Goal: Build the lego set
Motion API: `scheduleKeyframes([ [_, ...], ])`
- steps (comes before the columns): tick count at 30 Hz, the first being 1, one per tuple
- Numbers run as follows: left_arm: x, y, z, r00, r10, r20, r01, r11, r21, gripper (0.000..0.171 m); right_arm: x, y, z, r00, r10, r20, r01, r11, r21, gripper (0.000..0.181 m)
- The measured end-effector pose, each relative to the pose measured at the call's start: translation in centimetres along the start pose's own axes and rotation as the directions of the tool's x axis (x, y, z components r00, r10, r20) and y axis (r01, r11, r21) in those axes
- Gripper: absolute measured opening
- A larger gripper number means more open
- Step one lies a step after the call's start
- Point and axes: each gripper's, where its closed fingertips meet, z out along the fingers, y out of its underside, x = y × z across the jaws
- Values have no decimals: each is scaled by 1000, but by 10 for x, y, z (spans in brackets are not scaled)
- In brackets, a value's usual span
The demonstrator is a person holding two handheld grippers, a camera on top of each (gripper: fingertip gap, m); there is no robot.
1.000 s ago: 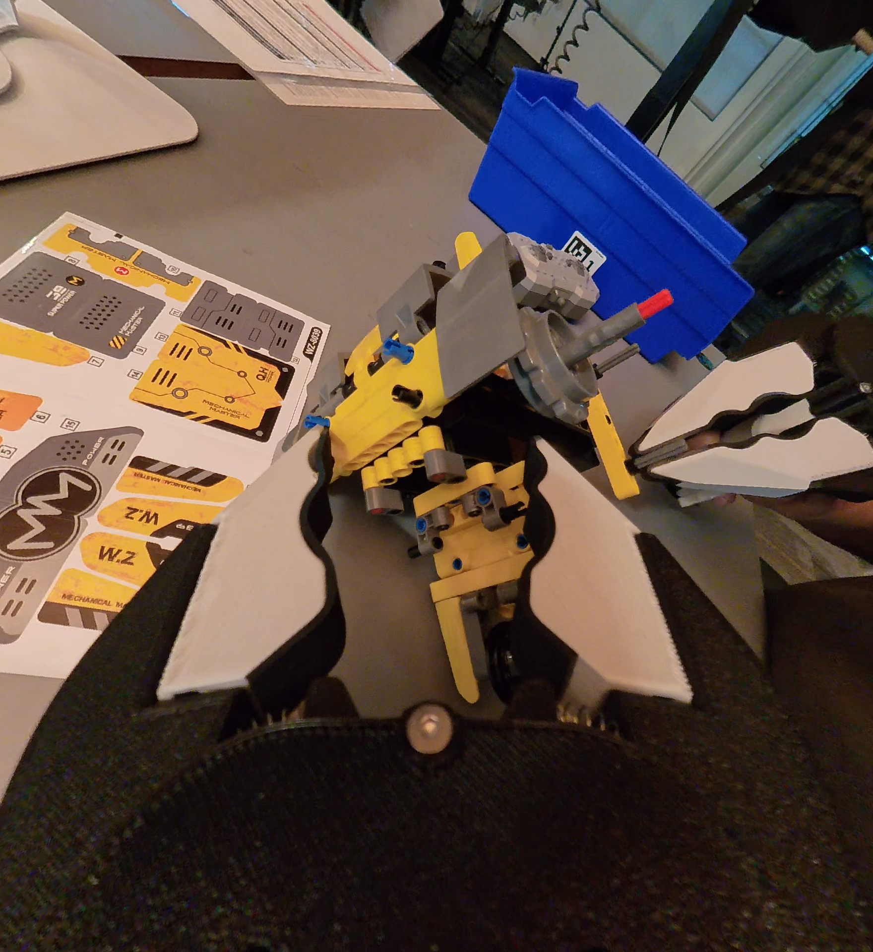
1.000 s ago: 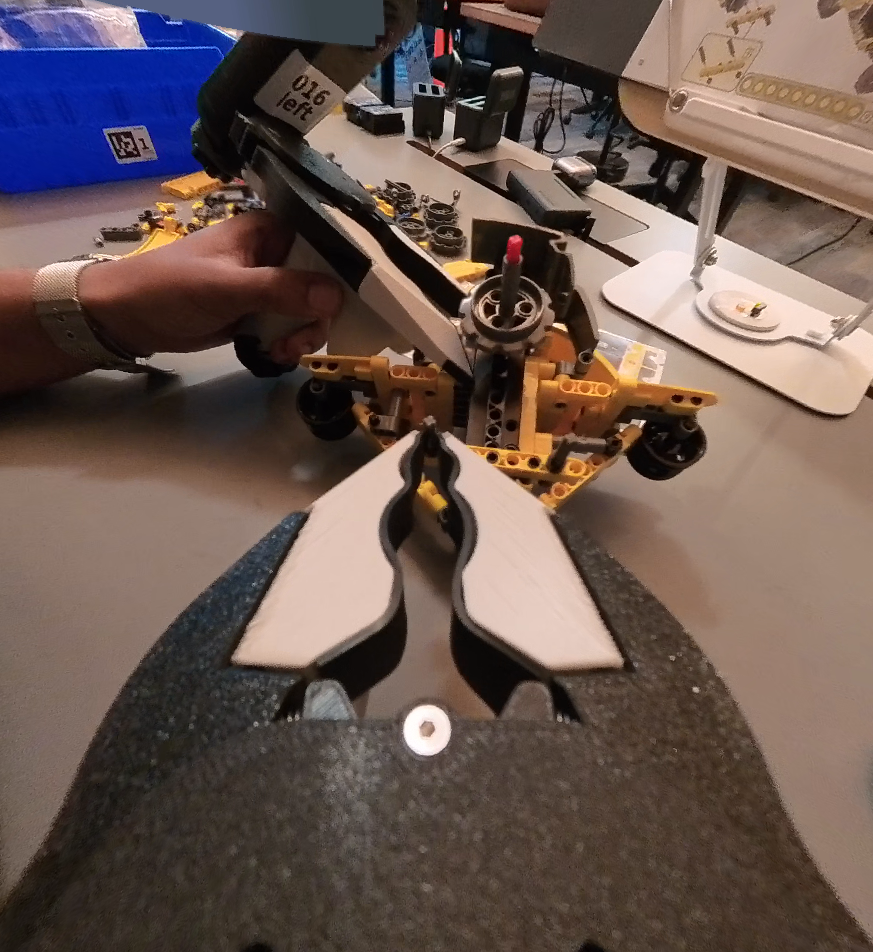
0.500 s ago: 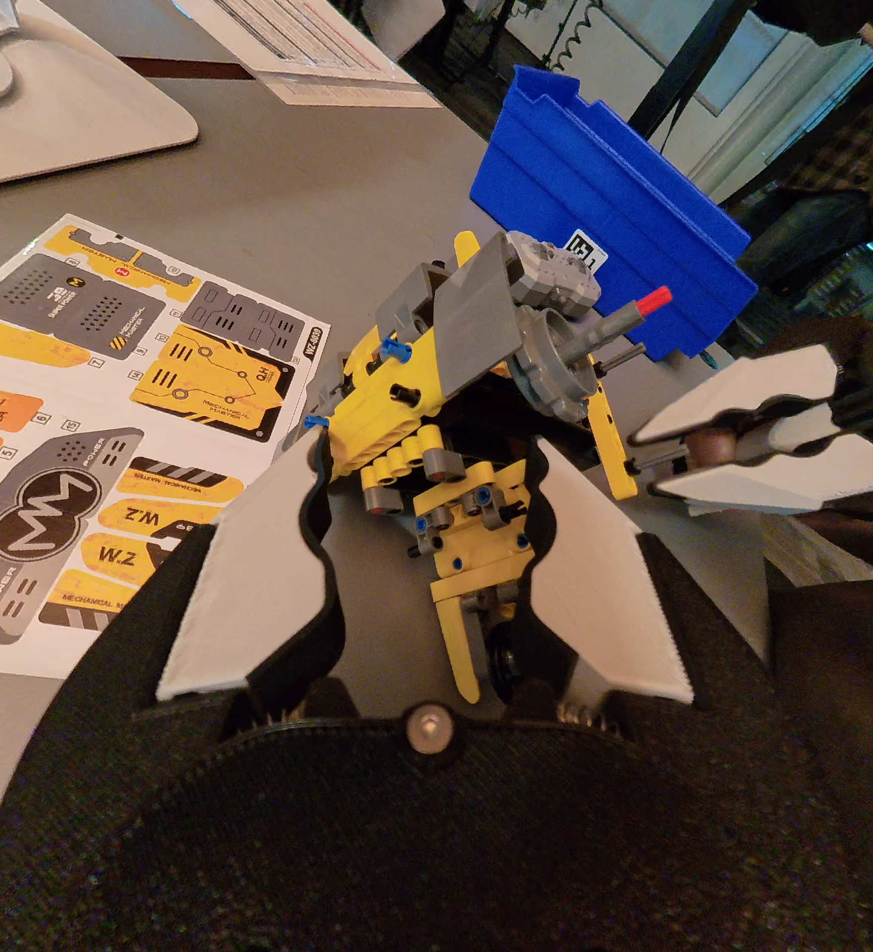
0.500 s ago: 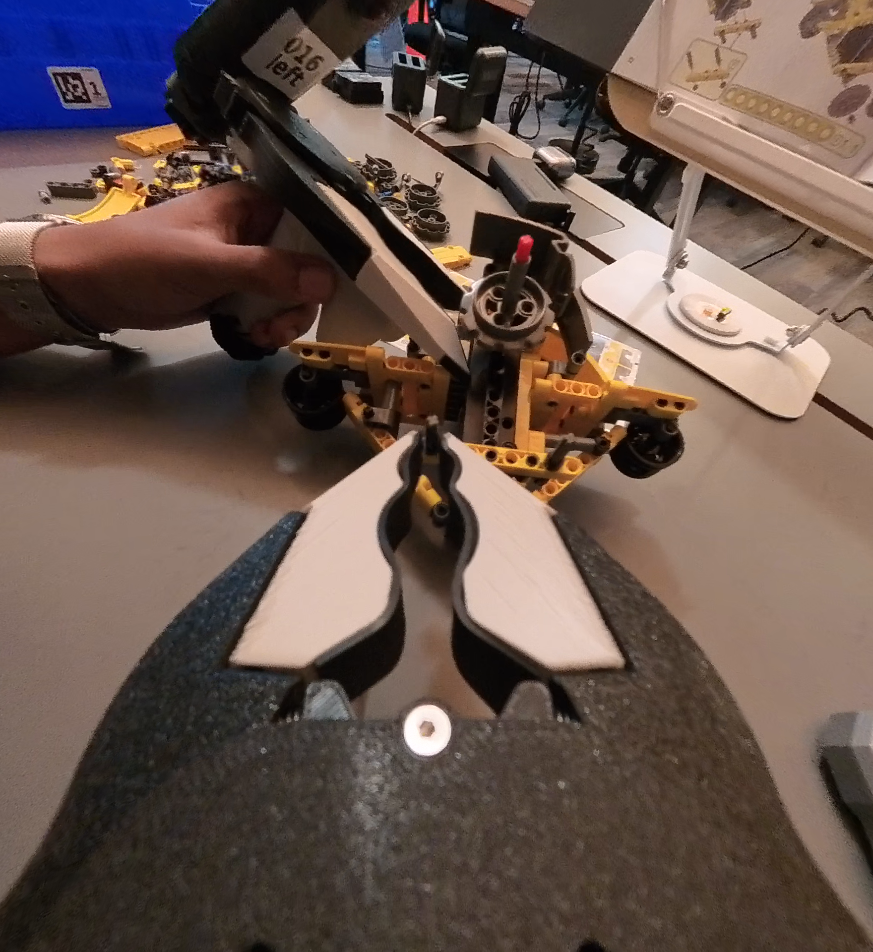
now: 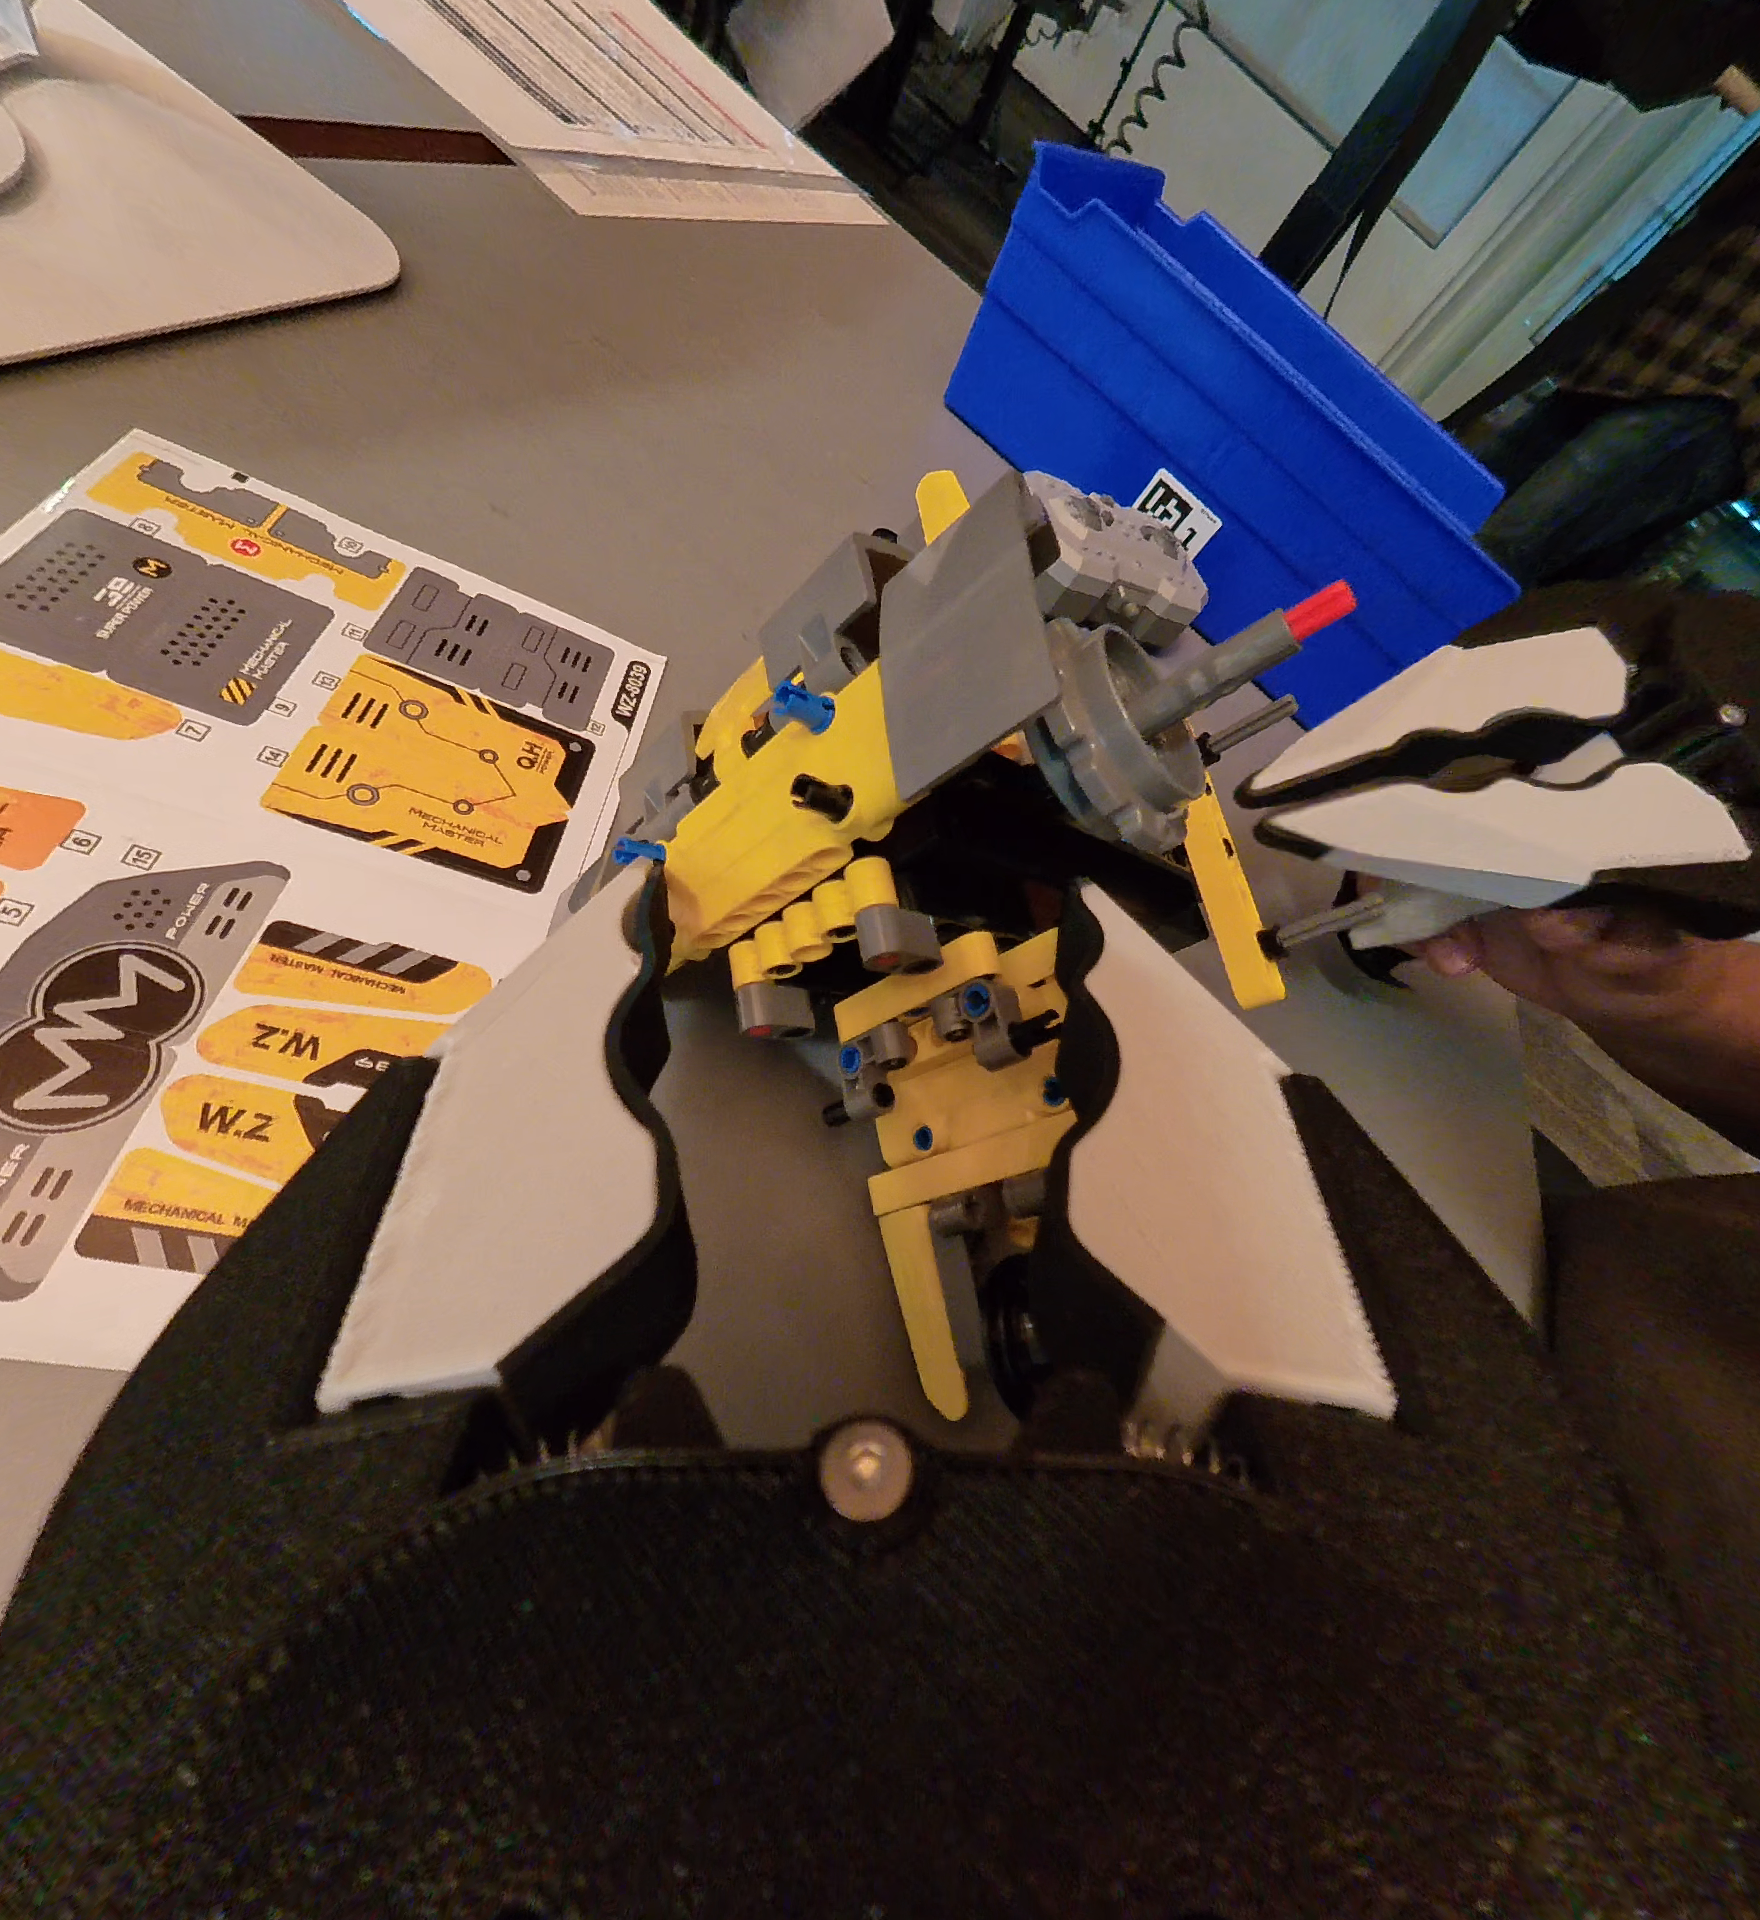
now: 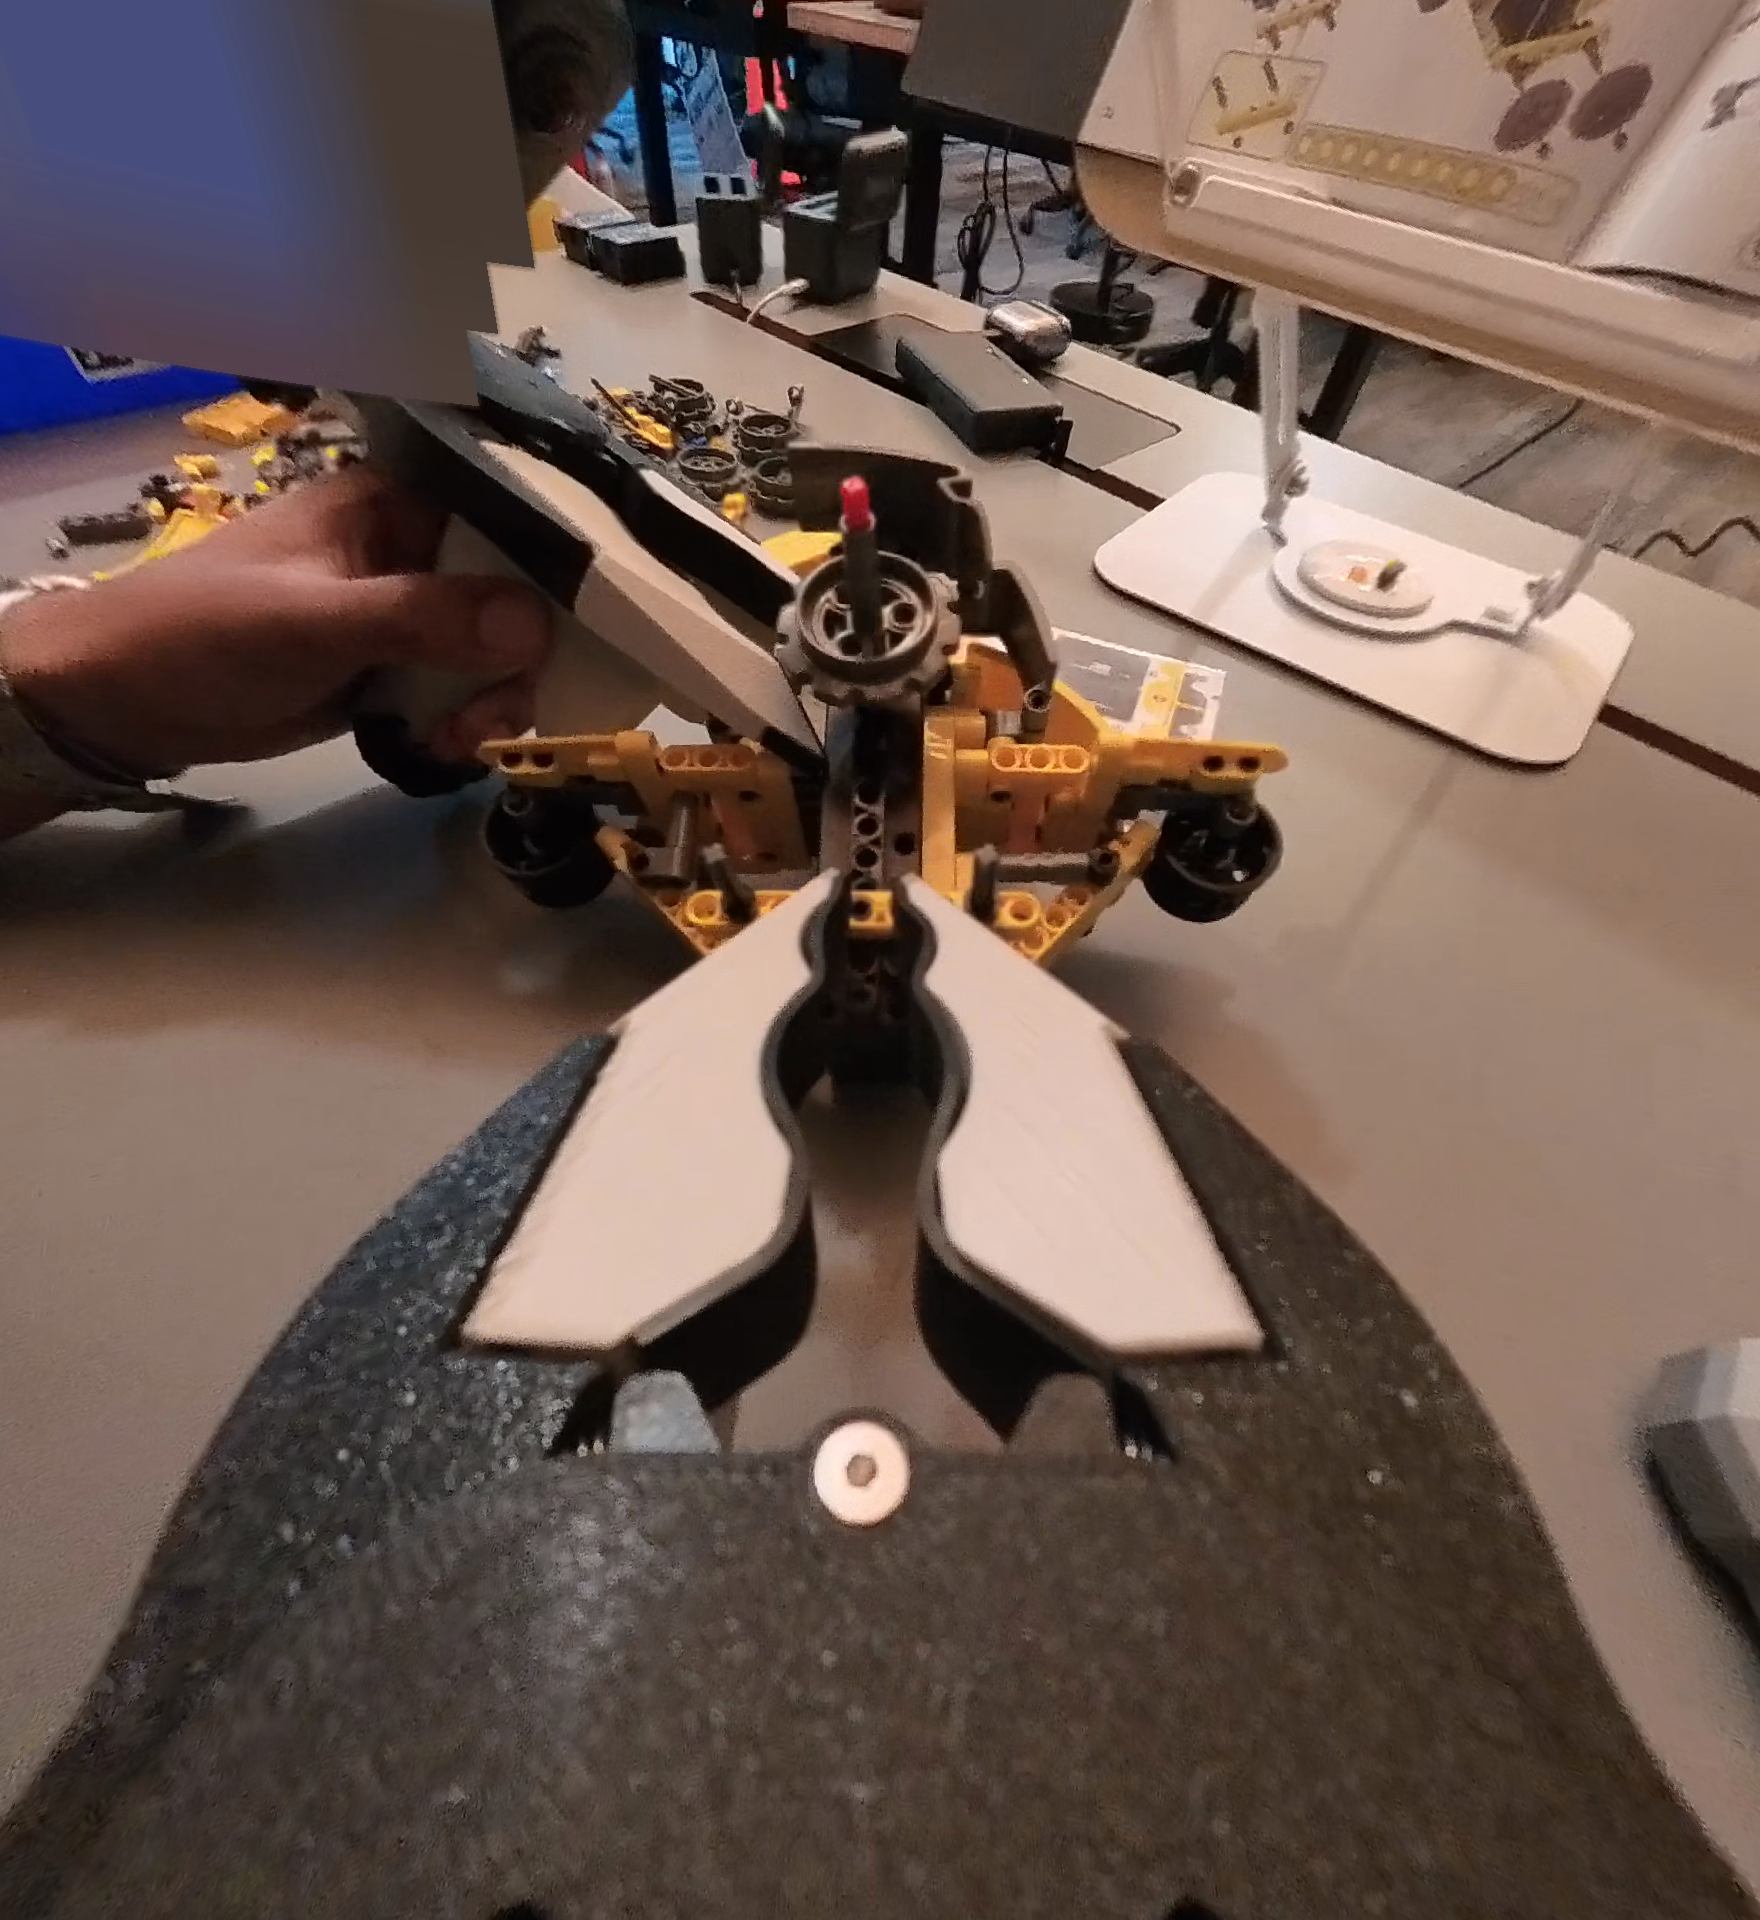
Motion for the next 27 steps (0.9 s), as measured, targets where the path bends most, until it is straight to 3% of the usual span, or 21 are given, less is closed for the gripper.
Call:
scheduleKeyframes([
  [4,0,0,0,1000,-1,-1,1,1000,1,73,7,4,6,998,-27,-57,25,999,-34,0],
  [9,0,-1,0,1000,-6,-4,6,1000,6,73,9,6,6,997,65,-38,-66,998,-20,0],
  [27,-1,-1,0,1000,-10,-7,10,1000,6,71,0,5,-2,997,70,14,-70,998,2,1],
])
